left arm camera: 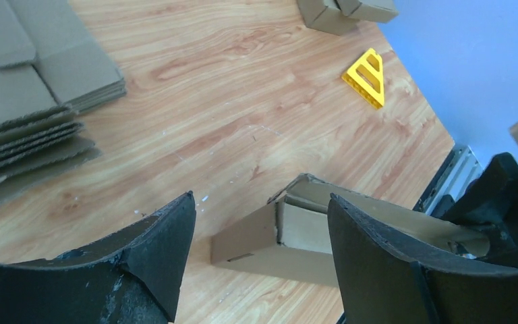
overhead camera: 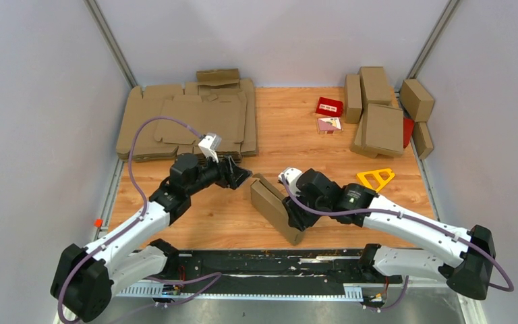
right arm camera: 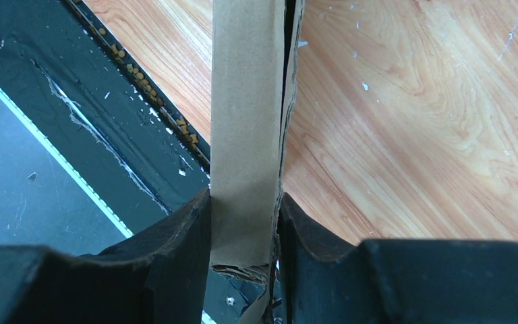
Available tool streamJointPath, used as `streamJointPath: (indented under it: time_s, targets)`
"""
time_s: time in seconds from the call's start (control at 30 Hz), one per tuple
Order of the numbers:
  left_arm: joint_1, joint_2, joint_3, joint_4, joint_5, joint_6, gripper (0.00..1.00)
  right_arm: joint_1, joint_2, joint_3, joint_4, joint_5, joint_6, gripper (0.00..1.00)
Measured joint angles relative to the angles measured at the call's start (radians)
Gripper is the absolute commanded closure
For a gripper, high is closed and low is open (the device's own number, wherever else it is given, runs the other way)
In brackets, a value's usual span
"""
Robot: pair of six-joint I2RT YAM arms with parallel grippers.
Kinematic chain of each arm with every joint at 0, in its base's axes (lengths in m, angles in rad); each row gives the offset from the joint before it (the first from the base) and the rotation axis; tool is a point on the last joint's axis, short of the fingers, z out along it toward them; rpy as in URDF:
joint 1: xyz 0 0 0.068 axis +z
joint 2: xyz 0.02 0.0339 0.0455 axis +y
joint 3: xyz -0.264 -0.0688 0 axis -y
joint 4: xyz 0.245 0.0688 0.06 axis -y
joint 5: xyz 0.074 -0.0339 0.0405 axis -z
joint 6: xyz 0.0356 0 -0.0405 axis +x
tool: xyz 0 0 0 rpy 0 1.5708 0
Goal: Fold the paper box
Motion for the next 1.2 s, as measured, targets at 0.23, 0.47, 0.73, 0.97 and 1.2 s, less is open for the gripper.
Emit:
streamJointPath:
  time_s: [0.23, 0.47, 0.73, 0.97, 1.2]
  targets:
    - [0.000, 0.028, -0.014, 0.089, 0.053, 0.045, 0.27, 0.000, 0.047, -0.006, 0.064, -0.004, -0.019, 0.56]
    - [0.000, 0.077, -0.111, 0.121, 0.063, 0.041, 0.32, 0.000, 0.054, -0.006, 0.080, -0.004, -0.032, 0.53]
    - [0.000, 0.118, -0.112, 0.182, 0.085, 0.040, 0.35, 0.000, 0.103, -0.006, 0.088, -0.002, -0.041, 0.31]
    - [0.000, 0.141, -0.111, 0.219, 0.099, 0.039, 0.36, 0.000, 0.192, 0.056, 0.096, 0.018, -0.048, 0.32]
    - [0.000, 0.141, -0.111, 0.219, 0.103, 0.039, 0.37, 0.000, 0.307, 0.159, 0.115, 0.068, -0.055, 0.47]
